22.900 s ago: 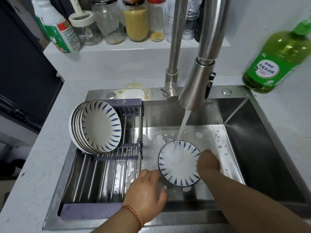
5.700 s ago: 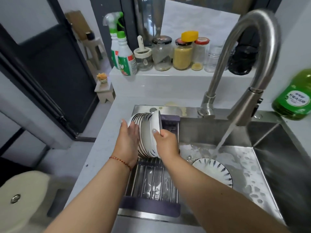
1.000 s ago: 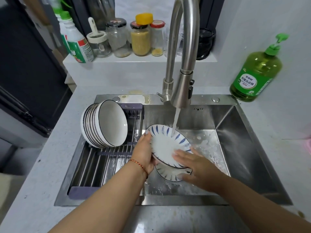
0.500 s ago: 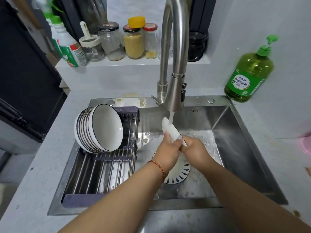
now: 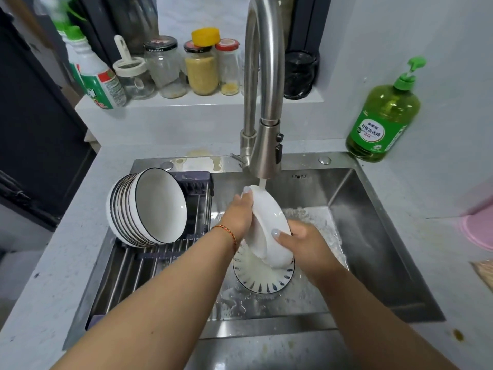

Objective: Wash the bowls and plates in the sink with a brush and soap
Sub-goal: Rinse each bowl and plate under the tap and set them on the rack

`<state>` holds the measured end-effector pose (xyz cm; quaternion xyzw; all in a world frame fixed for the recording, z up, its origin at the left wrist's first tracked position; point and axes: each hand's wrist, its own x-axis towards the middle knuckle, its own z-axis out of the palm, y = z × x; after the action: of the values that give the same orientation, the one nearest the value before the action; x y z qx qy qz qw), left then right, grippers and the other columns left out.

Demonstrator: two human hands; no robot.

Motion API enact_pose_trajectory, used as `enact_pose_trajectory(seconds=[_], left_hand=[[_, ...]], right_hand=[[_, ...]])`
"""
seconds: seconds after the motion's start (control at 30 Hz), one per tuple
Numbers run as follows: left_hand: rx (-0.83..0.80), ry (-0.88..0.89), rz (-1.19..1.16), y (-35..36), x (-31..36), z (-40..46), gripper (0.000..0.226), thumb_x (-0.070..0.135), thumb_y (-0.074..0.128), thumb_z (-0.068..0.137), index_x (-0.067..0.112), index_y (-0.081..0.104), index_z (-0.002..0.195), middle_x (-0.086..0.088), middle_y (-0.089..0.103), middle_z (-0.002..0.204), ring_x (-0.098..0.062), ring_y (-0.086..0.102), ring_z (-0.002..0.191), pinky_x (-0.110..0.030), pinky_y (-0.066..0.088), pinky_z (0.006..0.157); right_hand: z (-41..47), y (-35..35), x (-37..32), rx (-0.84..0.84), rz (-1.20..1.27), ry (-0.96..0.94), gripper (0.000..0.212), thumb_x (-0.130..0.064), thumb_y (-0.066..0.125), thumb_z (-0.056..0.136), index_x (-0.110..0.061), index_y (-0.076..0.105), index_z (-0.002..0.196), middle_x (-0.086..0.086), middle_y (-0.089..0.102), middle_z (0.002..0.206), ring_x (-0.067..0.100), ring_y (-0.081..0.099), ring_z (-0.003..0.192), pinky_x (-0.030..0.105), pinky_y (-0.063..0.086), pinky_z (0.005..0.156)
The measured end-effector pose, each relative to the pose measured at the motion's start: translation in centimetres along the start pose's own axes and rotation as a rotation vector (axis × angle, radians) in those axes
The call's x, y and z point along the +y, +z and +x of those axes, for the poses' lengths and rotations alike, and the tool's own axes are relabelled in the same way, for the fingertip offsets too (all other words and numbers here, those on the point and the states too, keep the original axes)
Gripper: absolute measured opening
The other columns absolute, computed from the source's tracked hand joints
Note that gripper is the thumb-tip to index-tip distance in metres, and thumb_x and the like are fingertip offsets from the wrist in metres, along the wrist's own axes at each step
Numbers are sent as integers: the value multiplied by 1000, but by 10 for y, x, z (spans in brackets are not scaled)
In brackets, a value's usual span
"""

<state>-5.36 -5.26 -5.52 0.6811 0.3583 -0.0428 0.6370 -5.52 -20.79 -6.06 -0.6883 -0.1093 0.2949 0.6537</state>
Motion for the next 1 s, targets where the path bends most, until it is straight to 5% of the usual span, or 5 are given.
enact_pose_trajectory(seconds=[0.2, 0.37, 0.57, 0.8, 1.0], left_hand=[[4, -23, 10, -7, -19, 10, 68, 61, 28, 88, 20, 44, 139, -6, 55, 132, -29, 52, 119, -48, 36, 109], [37, -32, -152, -12, -51, 26, 95, 82, 41, 65, 21, 45, 138, -5, 64, 123, -31, 60, 112, -53, 45, 101], [11, -25, -593, -24, -33, 6, 43, 36, 57, 95, 9, 55, 129, -9, 69, 117, -27, 67, 104, -43, 56, 86], [-89, -21, -864, -37, -18, -11, 39, 19, 65, 88, 3, 60, 123, -18, 68, 117, -32, 66, 107, -49, 57, 83], [123, 55, -870, -36, -18, -29, 27, -1, 69, 83, -1, 64, 109, -19, 71, 103, -30, 71, 87, -51, 58, 76]], right_hand=[[6, -11, 7, -39, 566, 74, 45, -15, 55, 86, -1, 53, 128, 19, 65, 120, 34, 62, 111, 51, 50, 94], [23, -11, 7, -40, 872, 84, 44, -18, 51, 86, -3, 53, 127, 17, 63, 124, 29, 62, 114, 40, 56, 85], [42, -5, 21, 68, 1030, 177, 45, -26, 53, 82, -8, 58, 122, 14, 65, 121, 29, 62, 112, 51, 52, 88], [51, 21, 22, 87, 1082, 235, 33, -30, 46, 92, -12, 63, 114, 15, 70, 110, 34, 64, 102, 55, 51, 83], [61, 49, 5, 117, 949, 395, 46, -42, 44, 95, -8, 74, 97, 20, 72, 93, 36, 68, 87, 51, 46, 91]])
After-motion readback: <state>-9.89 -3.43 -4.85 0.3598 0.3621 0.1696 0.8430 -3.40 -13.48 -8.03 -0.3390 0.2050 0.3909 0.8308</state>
